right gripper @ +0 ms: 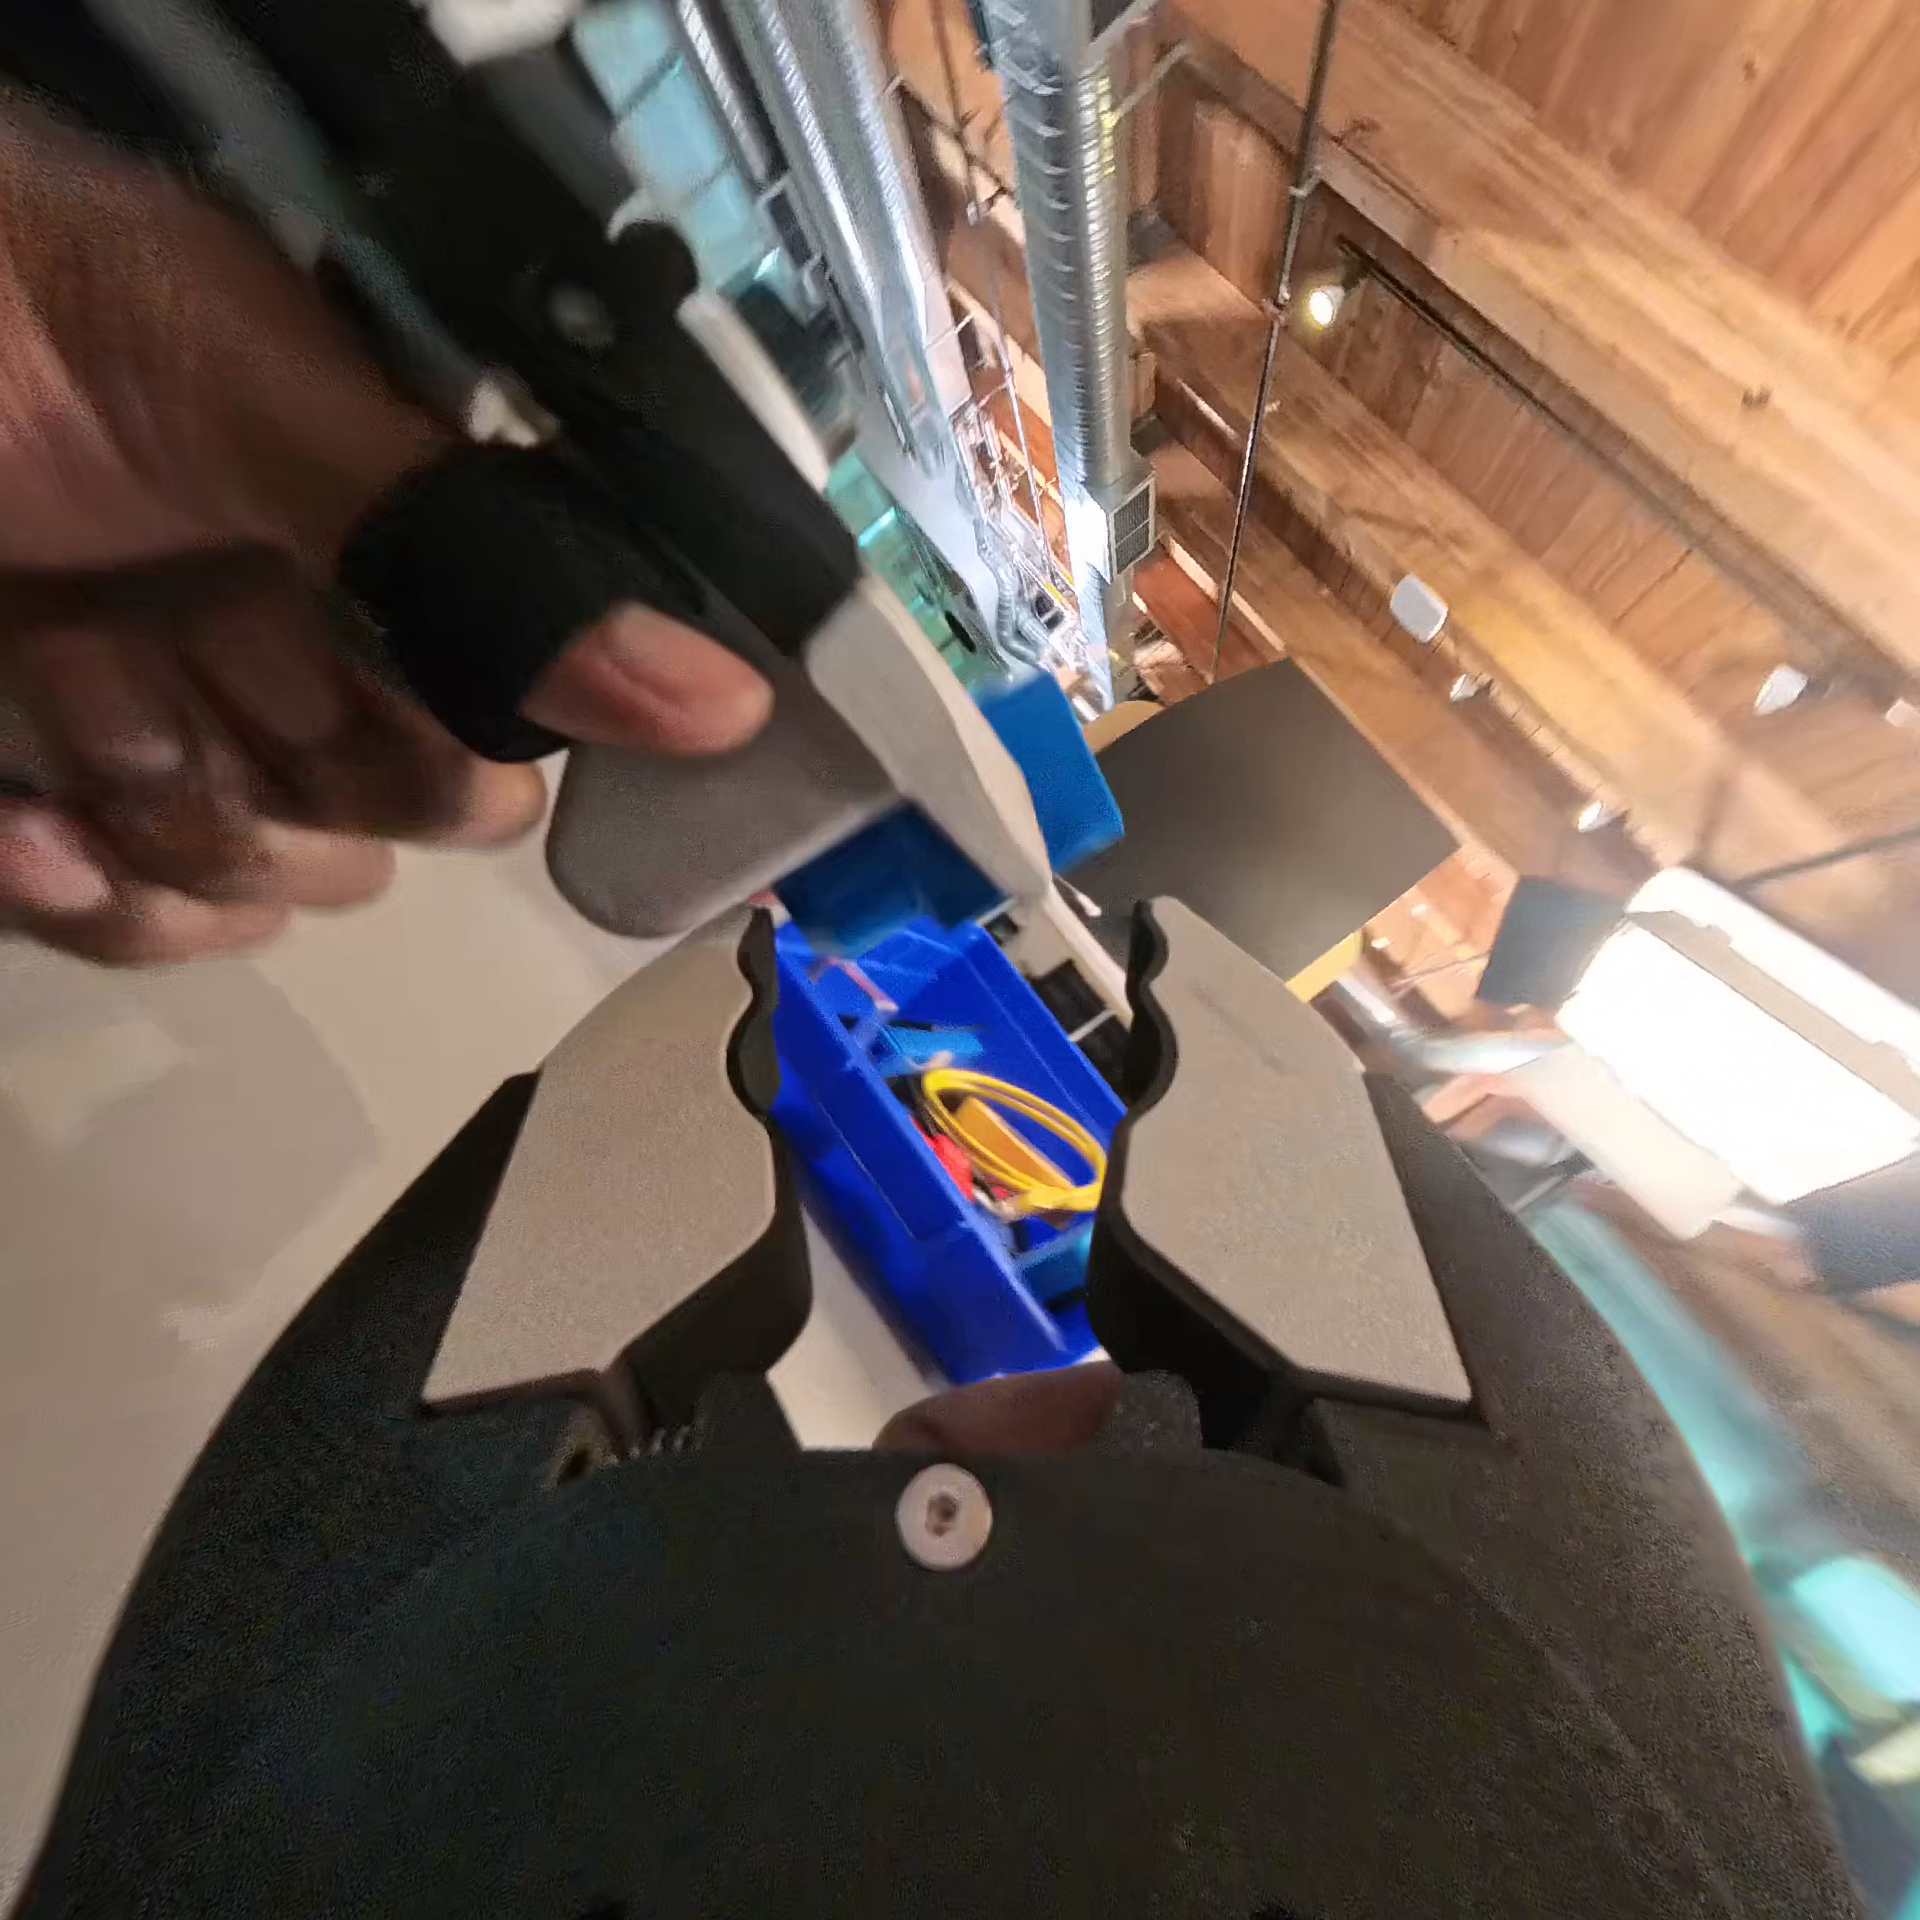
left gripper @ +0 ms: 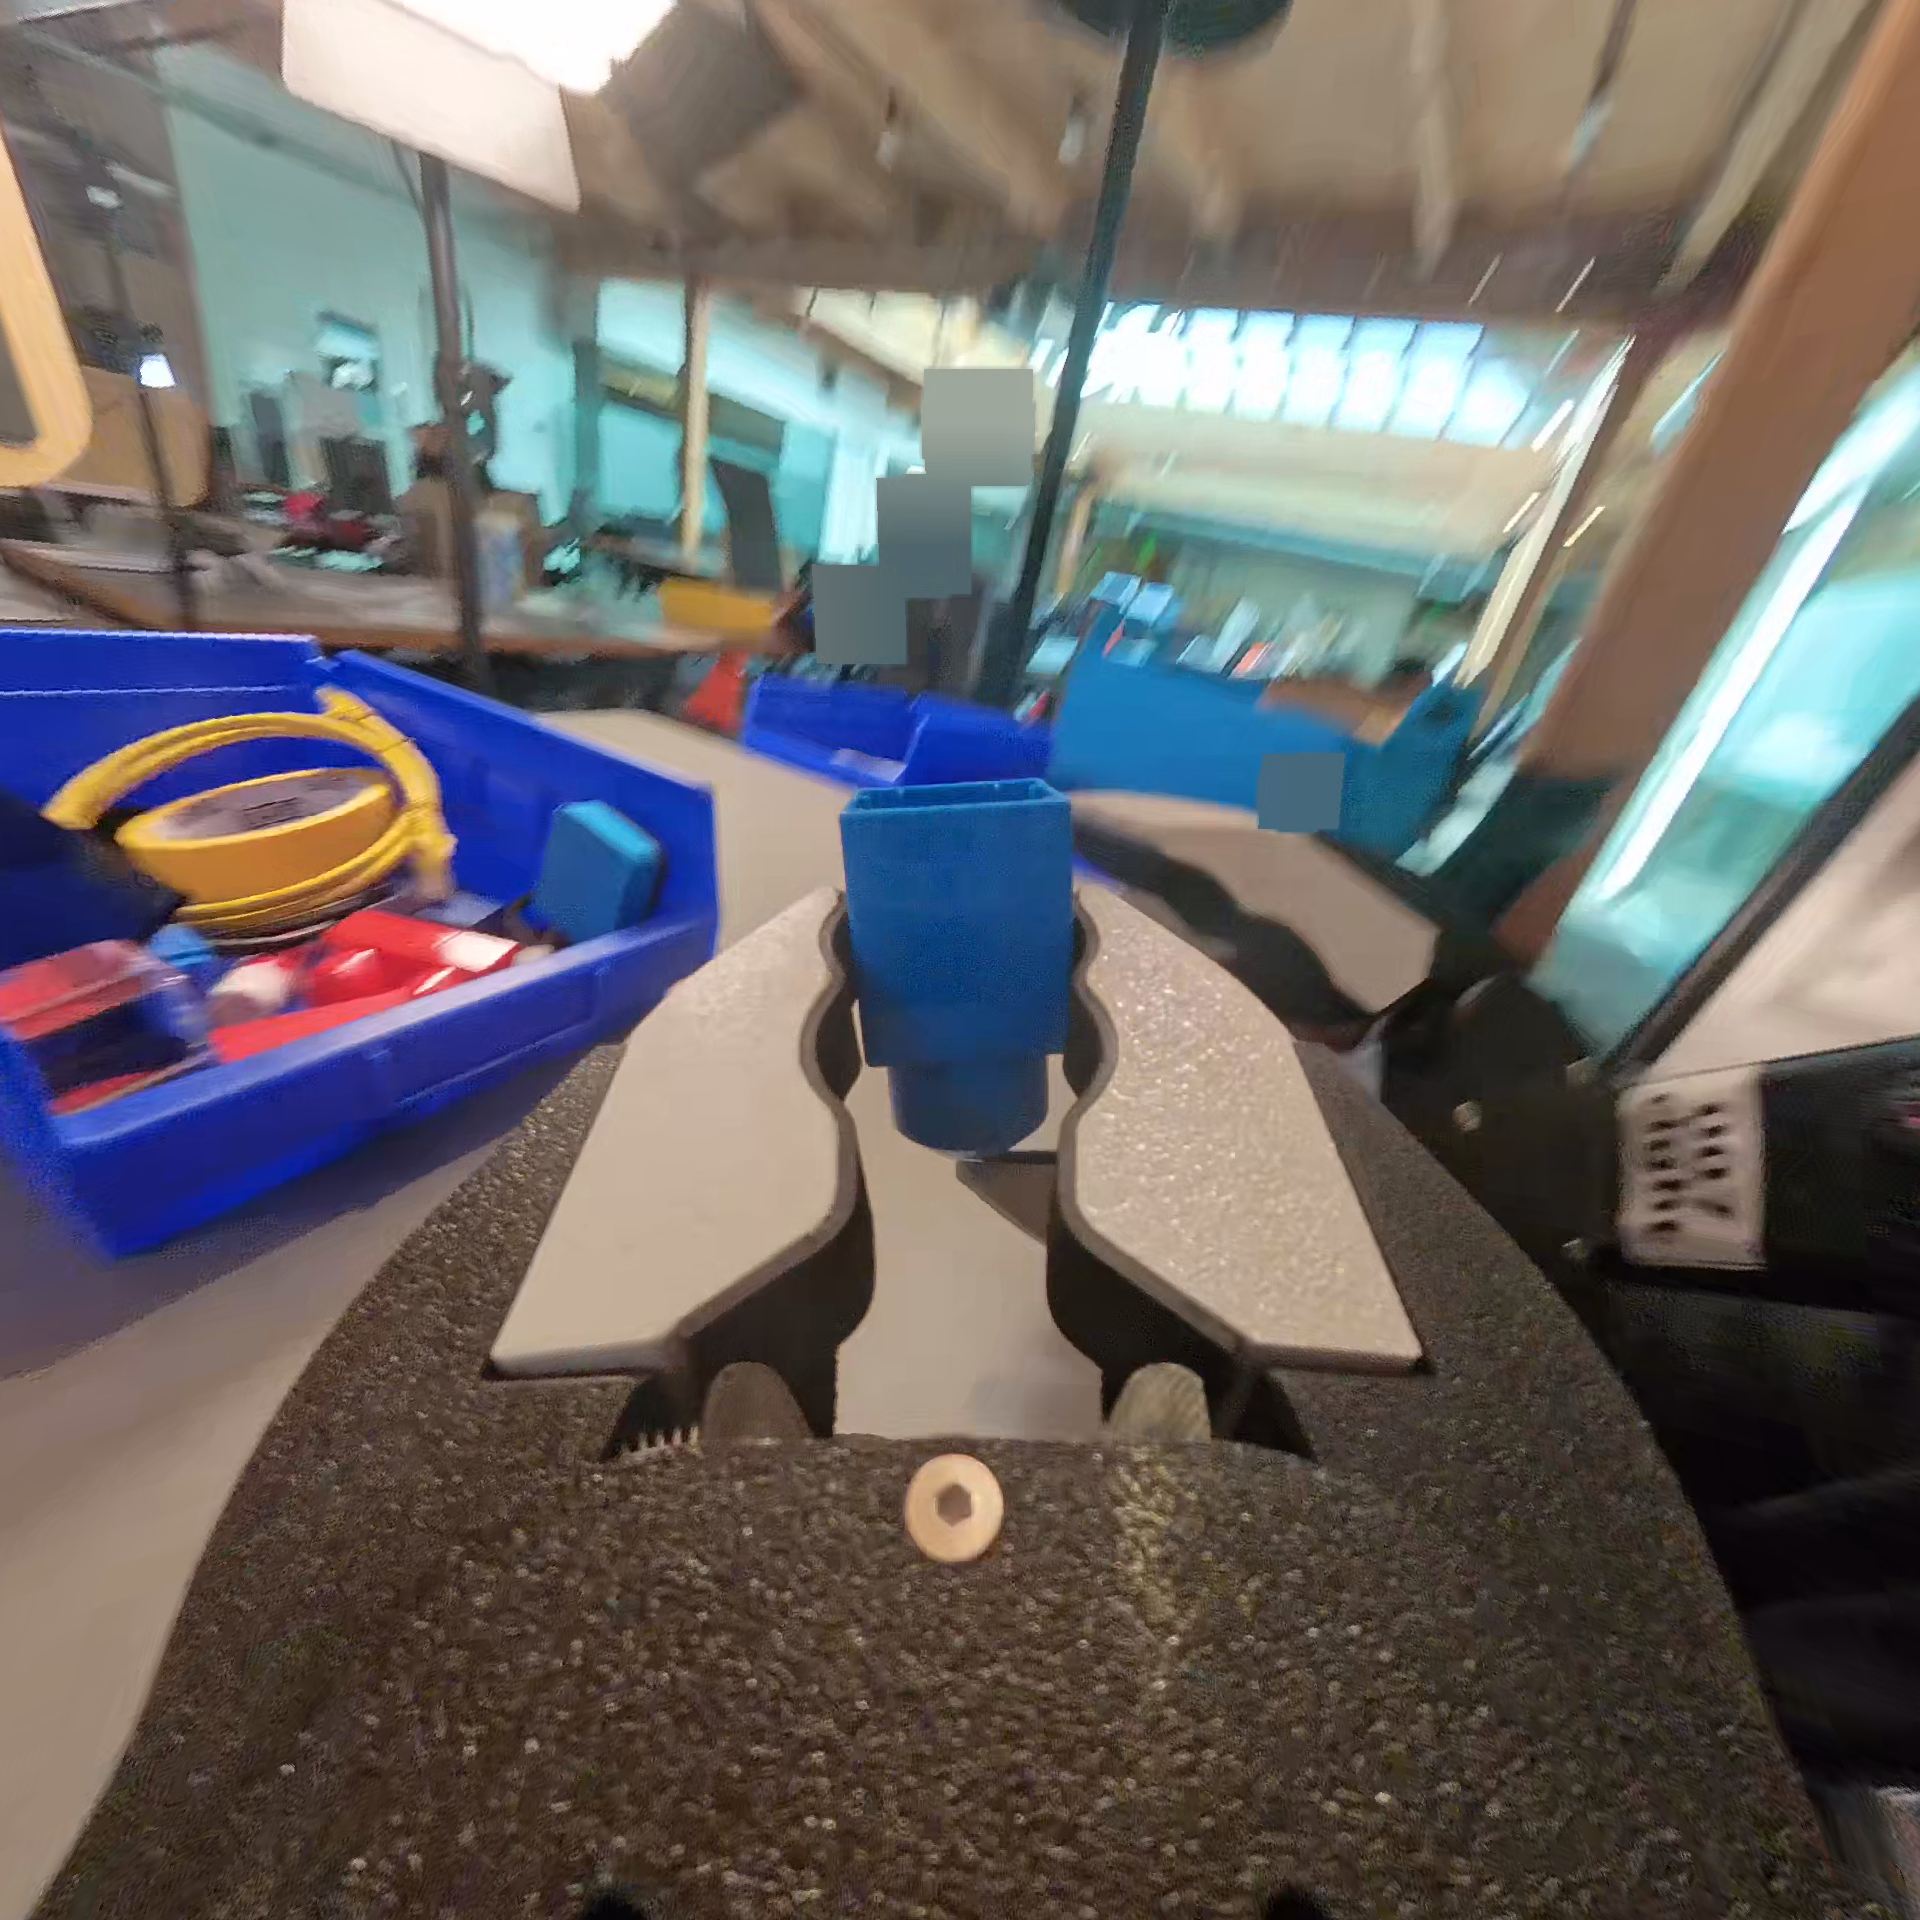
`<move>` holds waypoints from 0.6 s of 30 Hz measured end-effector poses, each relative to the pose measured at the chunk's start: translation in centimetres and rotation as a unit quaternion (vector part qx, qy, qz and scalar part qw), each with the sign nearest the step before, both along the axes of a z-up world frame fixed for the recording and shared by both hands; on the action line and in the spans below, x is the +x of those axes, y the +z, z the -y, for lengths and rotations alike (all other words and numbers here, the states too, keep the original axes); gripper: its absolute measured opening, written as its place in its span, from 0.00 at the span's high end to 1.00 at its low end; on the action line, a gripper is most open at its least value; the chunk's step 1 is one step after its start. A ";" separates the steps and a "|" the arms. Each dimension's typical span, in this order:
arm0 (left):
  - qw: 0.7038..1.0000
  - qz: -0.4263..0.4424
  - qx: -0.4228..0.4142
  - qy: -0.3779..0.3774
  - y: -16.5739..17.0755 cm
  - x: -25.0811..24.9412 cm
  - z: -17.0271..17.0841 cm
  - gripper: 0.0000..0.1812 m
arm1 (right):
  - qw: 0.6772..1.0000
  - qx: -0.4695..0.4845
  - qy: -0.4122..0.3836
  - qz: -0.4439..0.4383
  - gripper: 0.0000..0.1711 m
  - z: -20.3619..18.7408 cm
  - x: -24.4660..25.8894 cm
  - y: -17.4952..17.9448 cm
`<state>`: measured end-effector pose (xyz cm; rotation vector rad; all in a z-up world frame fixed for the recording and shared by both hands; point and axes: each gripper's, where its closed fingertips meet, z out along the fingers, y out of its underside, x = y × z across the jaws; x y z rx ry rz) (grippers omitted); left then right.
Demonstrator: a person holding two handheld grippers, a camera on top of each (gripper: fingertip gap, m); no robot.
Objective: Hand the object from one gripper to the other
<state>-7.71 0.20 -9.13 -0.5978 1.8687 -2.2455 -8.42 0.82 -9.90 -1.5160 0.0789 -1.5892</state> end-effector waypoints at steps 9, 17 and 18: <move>0.914 -0.197 -0.305 -0.182 2.4 -0.4 -1.1 0.80 | 0.989 0.109 0.078 -0.061 0.66 -1.1 -0.9 0.9; 0.920 -0.199 -0.265 -0.207 1.1 -2.5 1.9 0.79 | 0.997 0.066 0.027 -0.018 0.74 -0.3 -0.8 0.8; 0.921 -0.201 -0.254 -0.217 1.0 -2.7 2.1 0.79 | 0.998 0.058 0.027 -0.013 0.78 -0.1 -0.8 0.8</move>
